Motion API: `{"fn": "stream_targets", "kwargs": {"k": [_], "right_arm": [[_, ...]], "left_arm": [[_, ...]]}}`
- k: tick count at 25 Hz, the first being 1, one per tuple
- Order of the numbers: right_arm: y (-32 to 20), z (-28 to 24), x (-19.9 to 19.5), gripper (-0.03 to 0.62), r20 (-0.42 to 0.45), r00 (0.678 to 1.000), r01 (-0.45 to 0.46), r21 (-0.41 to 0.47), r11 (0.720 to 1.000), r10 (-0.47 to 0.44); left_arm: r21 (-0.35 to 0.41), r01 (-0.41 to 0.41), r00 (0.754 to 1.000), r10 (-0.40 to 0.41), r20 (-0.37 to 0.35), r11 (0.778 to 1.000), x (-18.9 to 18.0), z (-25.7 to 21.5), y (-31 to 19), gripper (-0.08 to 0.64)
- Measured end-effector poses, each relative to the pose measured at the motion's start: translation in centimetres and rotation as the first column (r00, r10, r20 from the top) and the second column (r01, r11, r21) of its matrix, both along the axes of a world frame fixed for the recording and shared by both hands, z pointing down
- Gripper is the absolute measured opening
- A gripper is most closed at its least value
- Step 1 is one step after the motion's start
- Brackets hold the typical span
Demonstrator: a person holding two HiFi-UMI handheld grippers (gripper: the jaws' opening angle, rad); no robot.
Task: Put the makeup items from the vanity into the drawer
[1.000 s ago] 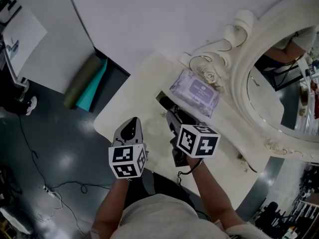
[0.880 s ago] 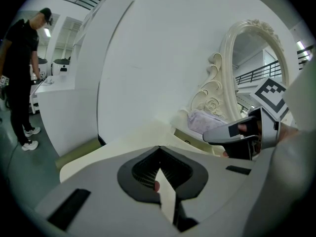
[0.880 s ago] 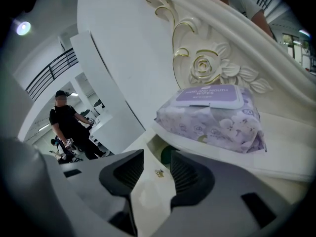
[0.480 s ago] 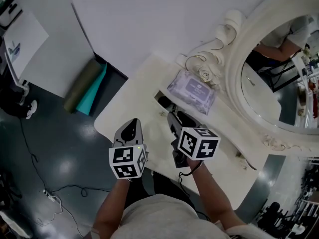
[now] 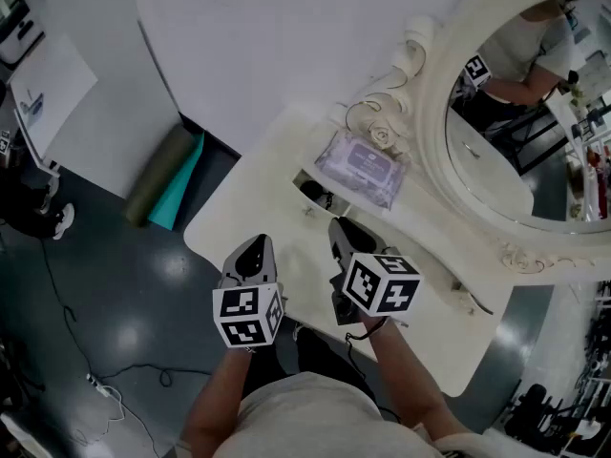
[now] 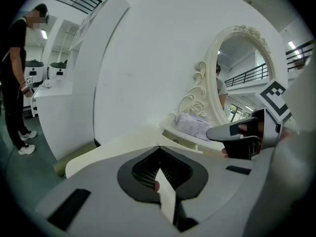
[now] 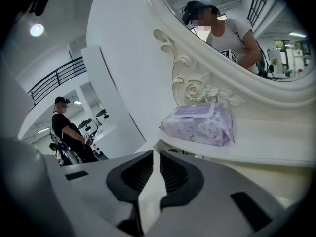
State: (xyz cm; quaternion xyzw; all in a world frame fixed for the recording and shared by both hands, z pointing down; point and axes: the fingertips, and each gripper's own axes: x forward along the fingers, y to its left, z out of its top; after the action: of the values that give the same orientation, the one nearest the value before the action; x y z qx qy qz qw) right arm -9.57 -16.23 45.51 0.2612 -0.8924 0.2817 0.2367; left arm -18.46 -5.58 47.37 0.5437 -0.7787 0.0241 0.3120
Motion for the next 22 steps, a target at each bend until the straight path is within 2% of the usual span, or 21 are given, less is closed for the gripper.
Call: {"fn": "stream_targets", "kwargs": {"k": [4,9,15,22], "right_arm": [[0.9,-0.8,1.4,0.041,0.017,1.0,-0.022,0.018,1.0,0.022],[2.6,-1.7,3.3,0.018,-0.017,1.0,-0.015,0.088,0.996,0.017],[4.7,-1.5,6.7,0.018,-0.036,0.998,-0.047,0.086,0.995,0.05],[4.5,-1.8,10.0,0.018,-0.043,0.991,-0.118,0.101,0.988,0.123]], "left_arm": [[0.011,-0.014,1.0,0.014,0.01,1.0,1.1,-0.6,1.0,0.005],[0.025,-0.048,0.998,0.048,0.033,0.999,2.5,-1.6,2.1,0.005],[0.034,-0.1,0.993,0.098,0.064,0.994,4.3,-3.1,2.7,0.005],[0.04,-0.16,0.983,0.156,0.094,0.986,6.3,-4.2,2.1,0.005]]}}
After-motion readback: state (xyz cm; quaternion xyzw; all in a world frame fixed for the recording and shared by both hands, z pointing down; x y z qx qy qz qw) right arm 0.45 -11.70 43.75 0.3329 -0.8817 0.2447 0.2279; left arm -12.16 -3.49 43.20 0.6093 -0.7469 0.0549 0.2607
